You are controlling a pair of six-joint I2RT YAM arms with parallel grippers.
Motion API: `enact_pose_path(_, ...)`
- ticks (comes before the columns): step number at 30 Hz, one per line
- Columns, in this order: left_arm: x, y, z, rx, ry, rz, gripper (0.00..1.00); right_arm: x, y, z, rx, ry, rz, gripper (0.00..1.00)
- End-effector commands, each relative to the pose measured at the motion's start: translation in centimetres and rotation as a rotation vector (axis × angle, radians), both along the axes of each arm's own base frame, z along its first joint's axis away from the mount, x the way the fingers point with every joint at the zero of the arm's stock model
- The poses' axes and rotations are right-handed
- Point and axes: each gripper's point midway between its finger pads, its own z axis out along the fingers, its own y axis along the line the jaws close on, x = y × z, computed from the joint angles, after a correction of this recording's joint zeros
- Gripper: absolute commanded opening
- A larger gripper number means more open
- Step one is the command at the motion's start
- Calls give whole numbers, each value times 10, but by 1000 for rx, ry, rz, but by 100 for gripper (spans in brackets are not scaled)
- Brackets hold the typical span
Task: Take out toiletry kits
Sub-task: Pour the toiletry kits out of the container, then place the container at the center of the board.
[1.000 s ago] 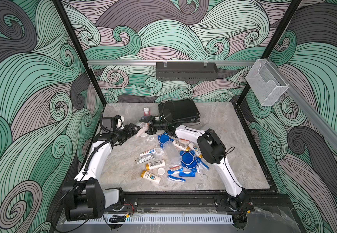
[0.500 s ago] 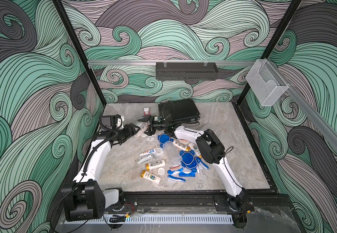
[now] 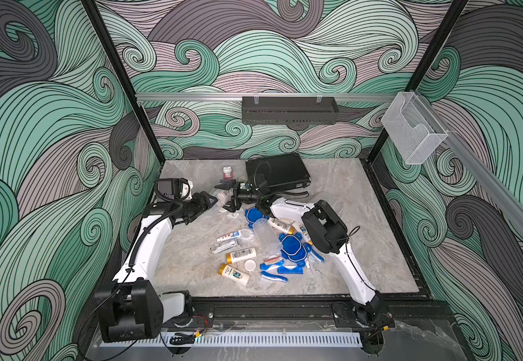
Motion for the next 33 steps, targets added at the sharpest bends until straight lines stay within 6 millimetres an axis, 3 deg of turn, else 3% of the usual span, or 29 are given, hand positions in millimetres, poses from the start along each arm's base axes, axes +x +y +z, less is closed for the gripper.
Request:
enact_pose_path(1,-1,0,12,13,3,-33,0,13,-8,15,54,-45,-51,83)
enact_pose_path(7,-2,1,14,27,24,-39,0,9,-11,0,36,-10,-47,88)
enact_pose_path(11,0,1,24,26,7,-43,0,7,-13,-6,31,1,-43,99)
enact_pose_path(14,1,1,30,34,0,-45,0,7,-17,-11,11,-8,-45,99)
enact_pose_path(25,-2,16,20,127,36,-15,0,6,-44,-33,-42,8,-37,99)
enact_pose_path(33,-7,22,15,167,46,0,0,10,-64,-21,-80,-55,-3,99)
